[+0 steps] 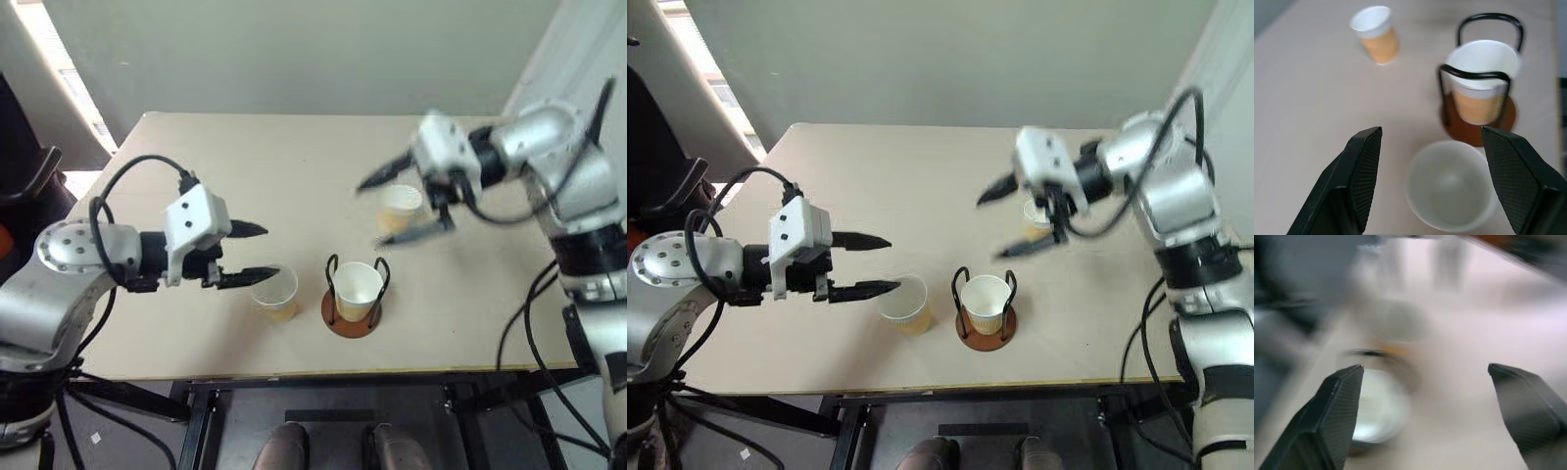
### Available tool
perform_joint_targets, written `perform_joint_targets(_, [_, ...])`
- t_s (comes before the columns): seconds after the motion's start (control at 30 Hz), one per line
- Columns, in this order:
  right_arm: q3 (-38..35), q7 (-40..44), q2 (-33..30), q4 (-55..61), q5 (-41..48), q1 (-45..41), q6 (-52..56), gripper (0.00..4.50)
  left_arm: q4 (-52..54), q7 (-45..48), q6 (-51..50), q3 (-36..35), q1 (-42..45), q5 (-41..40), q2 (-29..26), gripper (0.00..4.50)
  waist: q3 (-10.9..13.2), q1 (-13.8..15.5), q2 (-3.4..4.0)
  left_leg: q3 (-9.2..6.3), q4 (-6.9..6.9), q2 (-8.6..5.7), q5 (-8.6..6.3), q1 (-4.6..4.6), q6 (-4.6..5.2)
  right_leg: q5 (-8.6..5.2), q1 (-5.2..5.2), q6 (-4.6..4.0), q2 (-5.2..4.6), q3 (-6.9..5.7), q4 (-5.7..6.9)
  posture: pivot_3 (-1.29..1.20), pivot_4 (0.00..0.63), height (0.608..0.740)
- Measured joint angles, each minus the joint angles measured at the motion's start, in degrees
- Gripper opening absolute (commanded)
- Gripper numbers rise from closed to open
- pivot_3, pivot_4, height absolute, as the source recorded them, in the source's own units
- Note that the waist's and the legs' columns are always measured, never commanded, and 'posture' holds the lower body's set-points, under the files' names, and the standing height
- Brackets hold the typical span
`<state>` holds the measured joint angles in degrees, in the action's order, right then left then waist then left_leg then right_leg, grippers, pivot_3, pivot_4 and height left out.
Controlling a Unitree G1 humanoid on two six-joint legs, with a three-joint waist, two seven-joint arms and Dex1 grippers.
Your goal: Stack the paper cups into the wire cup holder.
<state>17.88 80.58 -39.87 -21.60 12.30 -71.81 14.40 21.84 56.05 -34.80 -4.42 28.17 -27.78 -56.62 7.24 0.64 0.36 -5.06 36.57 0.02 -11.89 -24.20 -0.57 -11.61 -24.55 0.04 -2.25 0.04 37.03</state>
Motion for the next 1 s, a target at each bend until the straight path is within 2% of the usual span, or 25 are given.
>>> perform_joint_targets(0.07, [0.18, -5.52, 1.9, -12.42, -5.36, -2.38, -5.58, 4.25, -3.46, -3.79, 0.35, 1.8, 4.23, 2.77, 4.13, 3.46, 0.0, 0.33, 0.0, -0.09, -0.02, -0.05, 0.0, 0.07, -0.09, 0.05, 0.07, -0.07, -0.03, -0.02, 0.01, 0.0, 0.15, 0.74])
perform_joint_targets(0.17, [1.94, -9.61, 5.31, -26.41, -11.77, -2.68, -13.07, 4.25, -6.29, -8.21, -0.01, 4.28, 8.77, 5.02, 9.41, 3.46, 0.02, 0.44, 0.01, -0.07, -0.03, -0.08, 0.03, -0.01, -0.12, 0.16, 0.01, -0.04, -0.04, -0.01, -0.01, 0.0, 0.15, 0.74])
perform_joint_targets(0.3, [3.16, -14.45, 8.23, -38.7, -17.86, -3.16, -19.04, 4.25, -6.3, -10.28, -1.03, 8.13, 10.46, 7.01, 12.82, 3.46, 0.06, 0.47, 0.07, -0.06, -0.08, -0.06, 0.0, -0.32, -0.14, 0.46, -0.33, 0.5, -0.04, -0.08, 0.0, 0.0, 0.15, 0.74])
perform_joint_targets(0.4, [3.21, -18.79, 8.8, -44.66, -21.23, -4.3, -21.59, 4.25, -6.25, -10.78, -2.05, 9.81, 10.55, 7.67, 13.75, 3.46, 0.06, 0.42, 0.07, -0.04, -0.14, 0.02, 0.19, -0.51, -0.84, 0.44, -0.52, 0.55, 0.0, -0.15, -0.01, 0.0, 0.15, 0.74])
perform_joint_targets(0.53, [3.2, -23.41, 10.25, -48.88, -24.49, -4.9, -22.47, 4.25, -5.68, -11.25, -3.01, 9.85, 10.55, 7.62, 14.17, 3.46, 0.06, 0.42, 0.07, -0.02, -0.33, 0.04, 0.14, -0.55, -0.92, 0.45, -0.53, 0.56, 0.02, -0.15, -0.07, 0.0, 0.15, 0.74])
perform_joint_targets(0.67, [2.76, -24.3, 11.65, -50.62, -25.21, -4.89, -22.47, 4.25, -4.43, -11.17, -3.36, 9.43, 10.3, 7.44, 13.93, 3.46, 0.06, 0.5, 0.07, -0.02, -0.23, 0.03, 0.09, -0.7, -0.9, 0.45, -0.57, 0.56, 0.02, -0.15, -0.11, 0.0, 0.15, 0.74])
perform_joint_targets(0.83, [2.75, -23.24, 12.18, -50.94, -26.36, -4.13, -22.61, 2.7, -3.53, -11.18, -4.22, 8.26, 9.09, 7.14, 12.58, 3.46, 0.06, 0.48, 0.07, -0.03, -0.09, 0.03, 0.09, -0.7, -0.88, 0.45, -0.57, 0.56, 0.01, -0.15, -0.1, 0.0, 0.15, 0.74])
perform_joint_targets(1.0, [2.75, -22.01, 12.33, -51.13, -27.29, -3.46, -22.77, 0.9, -2.77, -11.66, -4.44, 7.23, 8.67, 7.12, 12.44, 3.46, 0.06, 0.6, 0.07, -0.04, -0.03, 0.03, -0.01, -0.69, -0.71, 0.45, -0.57, 0.55, 0.01, -0.15, -0.08, 0.0, 0.15, 0.74])
